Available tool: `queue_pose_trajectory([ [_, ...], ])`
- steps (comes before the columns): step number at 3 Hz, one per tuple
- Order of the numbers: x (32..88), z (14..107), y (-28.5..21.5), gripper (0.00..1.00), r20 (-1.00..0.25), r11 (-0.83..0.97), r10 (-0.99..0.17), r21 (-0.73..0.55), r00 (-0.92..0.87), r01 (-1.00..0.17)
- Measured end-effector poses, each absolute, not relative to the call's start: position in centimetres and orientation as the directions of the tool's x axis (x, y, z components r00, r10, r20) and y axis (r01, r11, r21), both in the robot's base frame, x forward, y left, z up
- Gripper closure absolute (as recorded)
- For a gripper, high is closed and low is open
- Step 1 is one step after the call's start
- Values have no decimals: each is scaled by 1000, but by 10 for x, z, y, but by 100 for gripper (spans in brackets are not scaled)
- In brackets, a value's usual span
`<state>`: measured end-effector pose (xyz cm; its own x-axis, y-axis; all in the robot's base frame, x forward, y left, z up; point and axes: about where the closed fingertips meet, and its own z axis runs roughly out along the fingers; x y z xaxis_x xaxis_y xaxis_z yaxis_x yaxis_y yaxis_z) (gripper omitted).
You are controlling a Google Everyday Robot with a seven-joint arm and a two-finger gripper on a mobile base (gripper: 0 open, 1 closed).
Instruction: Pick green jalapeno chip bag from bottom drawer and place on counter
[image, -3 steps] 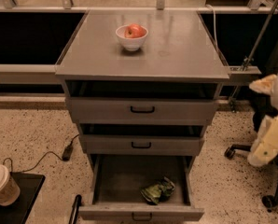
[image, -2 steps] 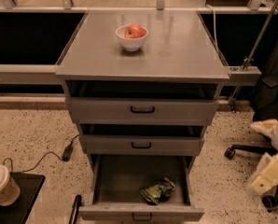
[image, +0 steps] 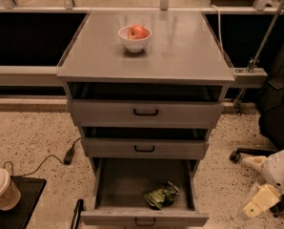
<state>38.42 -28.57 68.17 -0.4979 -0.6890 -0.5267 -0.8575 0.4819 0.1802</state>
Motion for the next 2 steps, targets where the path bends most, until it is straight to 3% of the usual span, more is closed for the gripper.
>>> queue_pose_trajectory([
  [1,384,682,-286,0,-527,482,-689,180,-498,-857],
  [2,397,672,-286,0,-575,529,-608,220,-547,-820],
])
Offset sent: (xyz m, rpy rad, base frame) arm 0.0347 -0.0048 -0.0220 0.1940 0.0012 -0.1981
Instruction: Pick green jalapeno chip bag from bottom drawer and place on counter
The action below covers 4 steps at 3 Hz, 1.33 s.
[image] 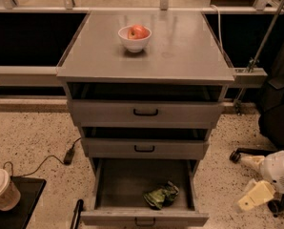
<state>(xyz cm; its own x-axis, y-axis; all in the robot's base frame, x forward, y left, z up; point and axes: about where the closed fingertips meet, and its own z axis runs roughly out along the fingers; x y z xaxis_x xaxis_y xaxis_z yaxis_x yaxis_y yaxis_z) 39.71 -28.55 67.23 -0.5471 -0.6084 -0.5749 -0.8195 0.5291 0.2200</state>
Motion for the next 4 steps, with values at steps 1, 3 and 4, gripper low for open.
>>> queue_pose_trajectory([
  [1,420,664,-264,0,-611,605,-496,267,-617,-751],
  [3,488,667,-265,0,-640,776,-356,204,-681,-597],
  [4,488,667,-265,0,-640,776,-356,204,-681,-597],
])
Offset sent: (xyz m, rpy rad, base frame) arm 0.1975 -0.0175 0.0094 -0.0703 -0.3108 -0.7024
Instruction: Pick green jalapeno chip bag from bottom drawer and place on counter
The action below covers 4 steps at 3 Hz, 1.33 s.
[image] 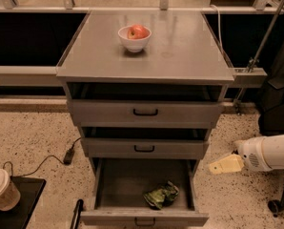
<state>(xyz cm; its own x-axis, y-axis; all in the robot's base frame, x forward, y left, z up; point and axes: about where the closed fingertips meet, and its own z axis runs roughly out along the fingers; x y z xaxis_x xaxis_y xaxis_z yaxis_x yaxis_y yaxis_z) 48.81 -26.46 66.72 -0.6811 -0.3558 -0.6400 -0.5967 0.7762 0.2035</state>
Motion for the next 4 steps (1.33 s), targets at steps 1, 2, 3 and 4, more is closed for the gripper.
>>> queue_pose_trajectory([
  [1,495,650,-247,0,-640,777,-381,169,-667,-606],
  [2,500,592,-170,0,-623,714,-485,124,-614,-689],
  [3,512,553,-107,0,-634,669,-530,97,-564,-737],
  [4,511,552,-106,0,-632,659,-534,104,-561,-745],
])
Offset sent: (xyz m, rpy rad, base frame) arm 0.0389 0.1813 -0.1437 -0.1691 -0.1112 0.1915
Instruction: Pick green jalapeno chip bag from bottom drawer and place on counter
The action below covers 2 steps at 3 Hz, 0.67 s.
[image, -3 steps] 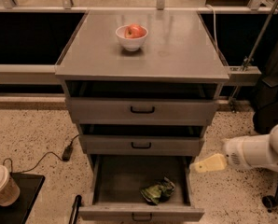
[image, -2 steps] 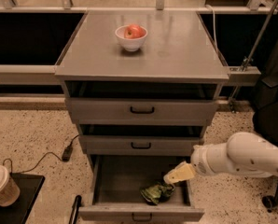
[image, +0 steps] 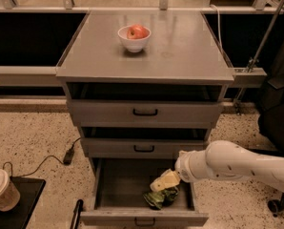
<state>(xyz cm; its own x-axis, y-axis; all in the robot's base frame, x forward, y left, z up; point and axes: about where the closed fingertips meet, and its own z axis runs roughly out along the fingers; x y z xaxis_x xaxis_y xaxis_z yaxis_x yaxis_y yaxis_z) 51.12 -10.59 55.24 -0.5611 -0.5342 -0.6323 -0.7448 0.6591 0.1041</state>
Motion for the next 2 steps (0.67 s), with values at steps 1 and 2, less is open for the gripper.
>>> queue_pose_trajectory([
  [1,535,534,-113,0,-584,571,-639,76,-501,-817],
  [2,587,517,-143,0,-479,410,-790,54,-384,-911],
])
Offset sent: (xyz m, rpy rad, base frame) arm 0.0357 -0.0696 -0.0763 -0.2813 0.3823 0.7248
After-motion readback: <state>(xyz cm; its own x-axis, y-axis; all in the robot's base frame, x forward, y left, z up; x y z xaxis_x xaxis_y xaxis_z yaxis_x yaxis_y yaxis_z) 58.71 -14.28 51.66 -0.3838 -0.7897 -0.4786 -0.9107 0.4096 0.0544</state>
